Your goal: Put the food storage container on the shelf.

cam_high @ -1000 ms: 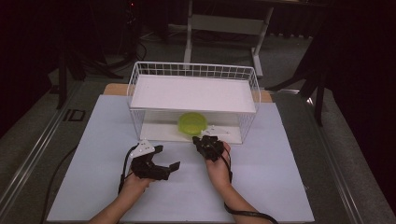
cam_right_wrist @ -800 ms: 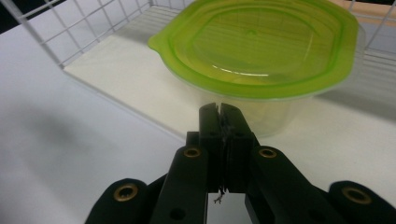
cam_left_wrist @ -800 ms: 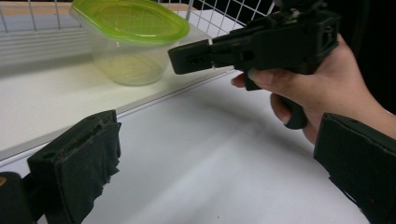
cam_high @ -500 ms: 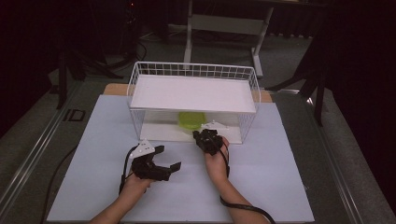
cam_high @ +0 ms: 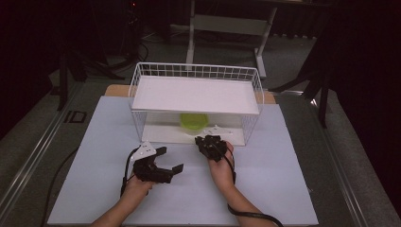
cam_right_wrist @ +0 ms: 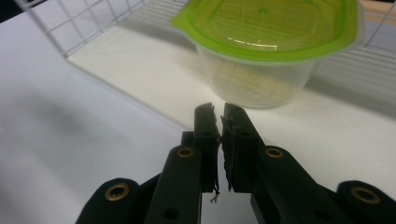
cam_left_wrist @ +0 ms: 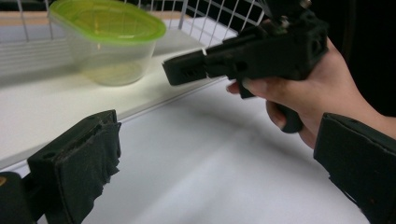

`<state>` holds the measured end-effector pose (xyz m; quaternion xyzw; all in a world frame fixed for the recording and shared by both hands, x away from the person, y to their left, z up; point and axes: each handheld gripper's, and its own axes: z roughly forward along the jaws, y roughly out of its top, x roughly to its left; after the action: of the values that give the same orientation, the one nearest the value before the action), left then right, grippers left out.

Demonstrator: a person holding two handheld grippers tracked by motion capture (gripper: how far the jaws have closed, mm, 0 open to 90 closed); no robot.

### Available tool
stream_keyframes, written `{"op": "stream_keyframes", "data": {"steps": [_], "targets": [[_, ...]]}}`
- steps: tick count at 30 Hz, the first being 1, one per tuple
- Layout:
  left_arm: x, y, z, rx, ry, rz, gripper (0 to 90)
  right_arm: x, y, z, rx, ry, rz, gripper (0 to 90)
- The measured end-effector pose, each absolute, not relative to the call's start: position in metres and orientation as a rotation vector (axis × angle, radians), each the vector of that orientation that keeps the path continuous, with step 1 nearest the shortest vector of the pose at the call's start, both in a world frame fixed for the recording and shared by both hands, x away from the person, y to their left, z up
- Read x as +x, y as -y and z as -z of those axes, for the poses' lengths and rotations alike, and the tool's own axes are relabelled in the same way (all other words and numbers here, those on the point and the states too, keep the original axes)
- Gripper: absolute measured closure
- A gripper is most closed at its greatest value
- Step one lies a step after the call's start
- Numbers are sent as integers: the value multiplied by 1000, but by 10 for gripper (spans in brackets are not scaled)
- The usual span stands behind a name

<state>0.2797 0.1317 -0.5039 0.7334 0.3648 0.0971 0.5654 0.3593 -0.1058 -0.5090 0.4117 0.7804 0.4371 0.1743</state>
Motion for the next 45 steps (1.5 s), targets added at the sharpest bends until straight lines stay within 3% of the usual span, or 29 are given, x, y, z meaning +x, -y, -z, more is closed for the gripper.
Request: {"op": "stream_keyframes", "data": {"steps": [4, 9, 25, 32, 45], "targets": [[279, -130, 502, 1729, -851, -237, 15, 348, 114, 501, 1160, -2217, -1263, 762], [278, -127, 497, 1745, -831, -239, 15, 335, 126, 489, 1138, -2200, -1293, 586], [266, -130, 485, 1758, -772, -222, 15, 303, 165, 474, 1121, -2147, -1385, 190], [258, -135, 483, 1776, -762, -246, 15, 289, 181, 478, 1133, -2187, -1417, 147], [244, -145, 489, 1782, -765, -231, 15, 270, 206, 482, 1113, -2181, -1391, 152]]}}
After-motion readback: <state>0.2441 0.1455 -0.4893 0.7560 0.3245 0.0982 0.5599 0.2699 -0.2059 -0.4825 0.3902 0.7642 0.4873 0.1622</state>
